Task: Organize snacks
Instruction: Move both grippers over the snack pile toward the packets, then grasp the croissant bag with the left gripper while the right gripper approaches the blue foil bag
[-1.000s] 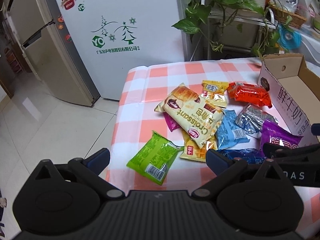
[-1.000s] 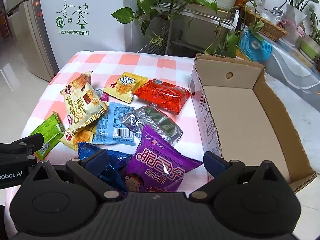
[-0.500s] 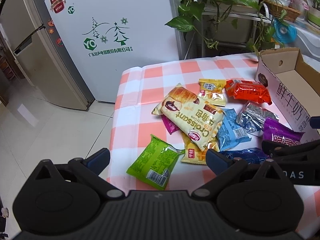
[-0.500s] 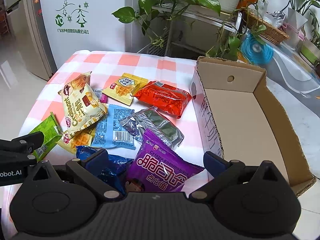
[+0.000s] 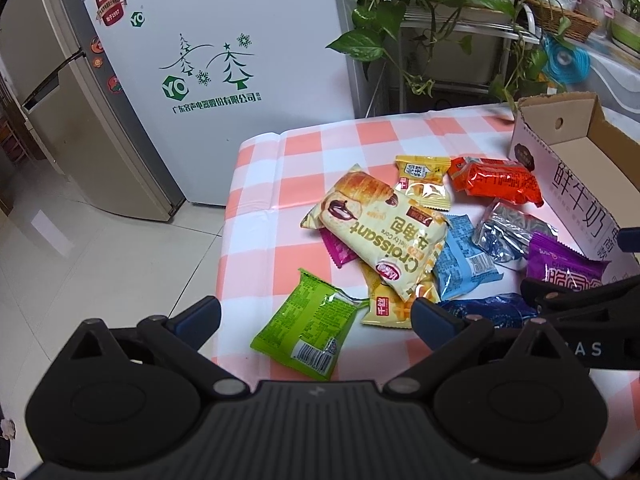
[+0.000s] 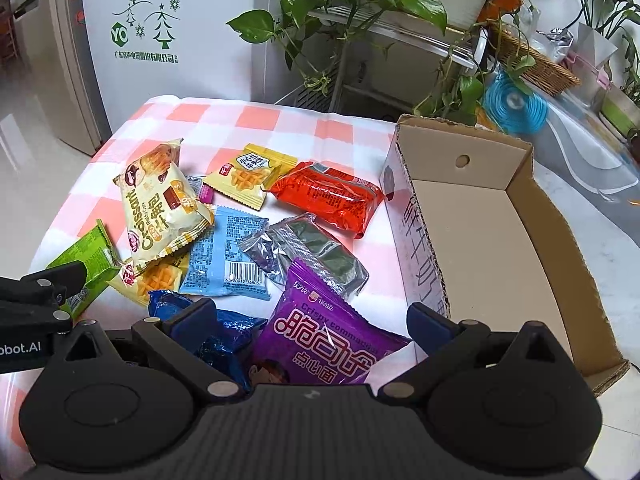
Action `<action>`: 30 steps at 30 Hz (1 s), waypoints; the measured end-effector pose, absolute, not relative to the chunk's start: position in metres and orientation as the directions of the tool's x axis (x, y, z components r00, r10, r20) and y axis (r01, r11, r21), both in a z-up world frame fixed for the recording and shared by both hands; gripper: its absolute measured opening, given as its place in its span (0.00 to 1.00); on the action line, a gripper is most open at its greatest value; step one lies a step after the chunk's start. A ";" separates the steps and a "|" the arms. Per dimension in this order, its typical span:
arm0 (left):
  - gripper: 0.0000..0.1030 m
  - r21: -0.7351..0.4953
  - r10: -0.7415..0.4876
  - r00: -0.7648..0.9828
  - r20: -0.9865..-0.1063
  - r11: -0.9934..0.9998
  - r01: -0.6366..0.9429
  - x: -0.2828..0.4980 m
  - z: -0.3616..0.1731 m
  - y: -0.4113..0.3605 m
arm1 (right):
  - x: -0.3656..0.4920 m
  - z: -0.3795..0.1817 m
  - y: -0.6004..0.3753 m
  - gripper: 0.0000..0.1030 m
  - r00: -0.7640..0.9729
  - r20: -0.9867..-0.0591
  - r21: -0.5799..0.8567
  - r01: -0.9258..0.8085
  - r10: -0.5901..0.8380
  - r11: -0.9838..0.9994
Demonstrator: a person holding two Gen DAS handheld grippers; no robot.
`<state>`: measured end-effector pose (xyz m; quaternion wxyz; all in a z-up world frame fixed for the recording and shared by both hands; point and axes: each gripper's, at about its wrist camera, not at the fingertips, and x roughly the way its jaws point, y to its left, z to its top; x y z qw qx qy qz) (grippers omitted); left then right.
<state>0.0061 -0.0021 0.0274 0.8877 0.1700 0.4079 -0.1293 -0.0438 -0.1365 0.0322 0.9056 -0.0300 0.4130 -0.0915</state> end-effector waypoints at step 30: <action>0.94 0.145 -0.120 0.610 -0.783 0.918 0.368 0.009 0.024 0.001 | -0.042 0.028 -0.138 1.00 0.630 -0.758 -0.103 0.140 -0.169 0.985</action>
